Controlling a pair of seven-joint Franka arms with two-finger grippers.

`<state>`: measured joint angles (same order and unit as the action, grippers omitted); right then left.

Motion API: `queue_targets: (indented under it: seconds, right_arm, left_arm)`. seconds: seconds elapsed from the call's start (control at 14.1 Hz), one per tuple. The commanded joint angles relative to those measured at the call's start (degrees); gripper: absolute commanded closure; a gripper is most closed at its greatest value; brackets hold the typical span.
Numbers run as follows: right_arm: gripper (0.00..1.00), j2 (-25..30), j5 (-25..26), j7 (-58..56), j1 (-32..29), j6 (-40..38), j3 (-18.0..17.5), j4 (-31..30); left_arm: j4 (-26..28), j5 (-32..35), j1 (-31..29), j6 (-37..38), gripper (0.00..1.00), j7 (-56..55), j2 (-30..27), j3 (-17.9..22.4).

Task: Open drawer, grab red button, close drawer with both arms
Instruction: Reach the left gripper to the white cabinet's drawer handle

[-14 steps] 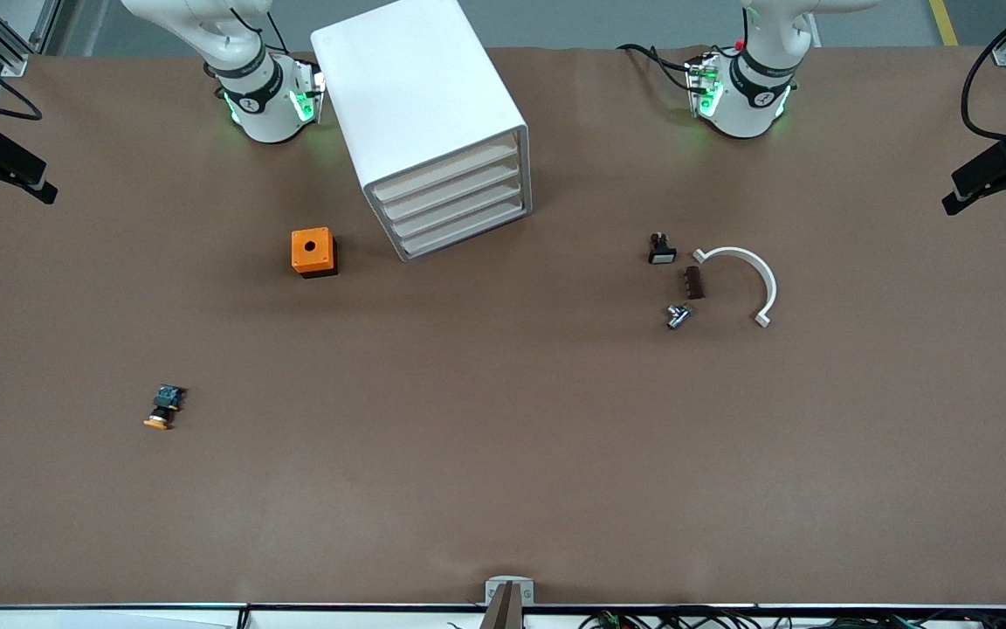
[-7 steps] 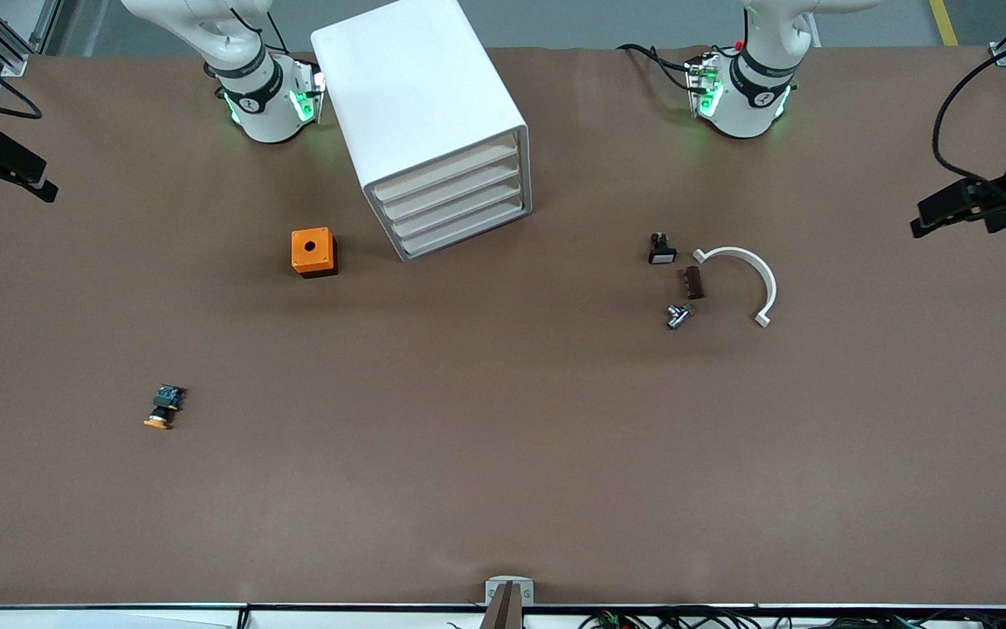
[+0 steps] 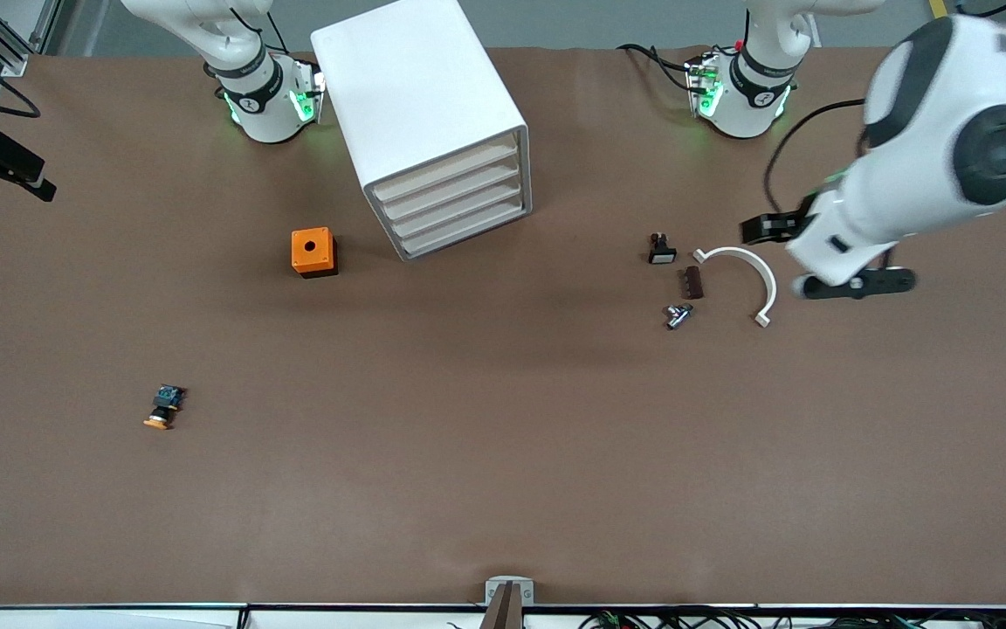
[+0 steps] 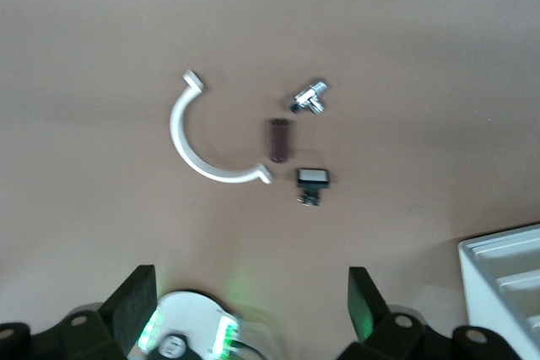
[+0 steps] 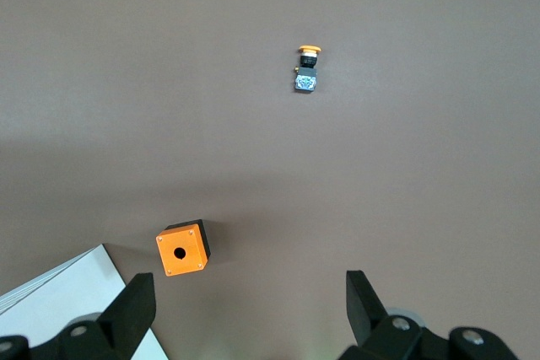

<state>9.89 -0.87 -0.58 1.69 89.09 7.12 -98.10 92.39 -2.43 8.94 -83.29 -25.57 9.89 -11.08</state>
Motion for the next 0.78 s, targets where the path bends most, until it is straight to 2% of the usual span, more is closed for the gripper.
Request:
queue_targets:
  seconds: [0.0, 0.21, 0.42, 0.71]
  right_arm:
    - [0.00, 0.9, 0.7, 0.0, -0.4, -0.6, -0.4, -0.2]
    - [0.00, 0.9, 0.7, 0.1, -0.4, -1.2, -0.4, -0.2]
    - [0.00, 0.9, 0.7, 0.1, -0.4, -1.3, -0.4, -0.2]
    - [0.00, 0.8, 0.7, 0.1, -0.4, -1.2, -0.4, -0.1]
  left_arm:
    - [-2.3, -0.5, 3.3, 1.3, 0.00, -8.6, 3.0, -0.7]
    - [-7.1, -0.6, 9.3, 1.3, 0.00, -20.2, 8.3, -0.6]
    - [-9.1, -0.5, 14.7, 1.3, 0.00, -33.3, 12.9, -0.6]
    - [-14.4, -0.5, 19.6, 1.0, 0.00, -47.6, 20.1, -0.5]
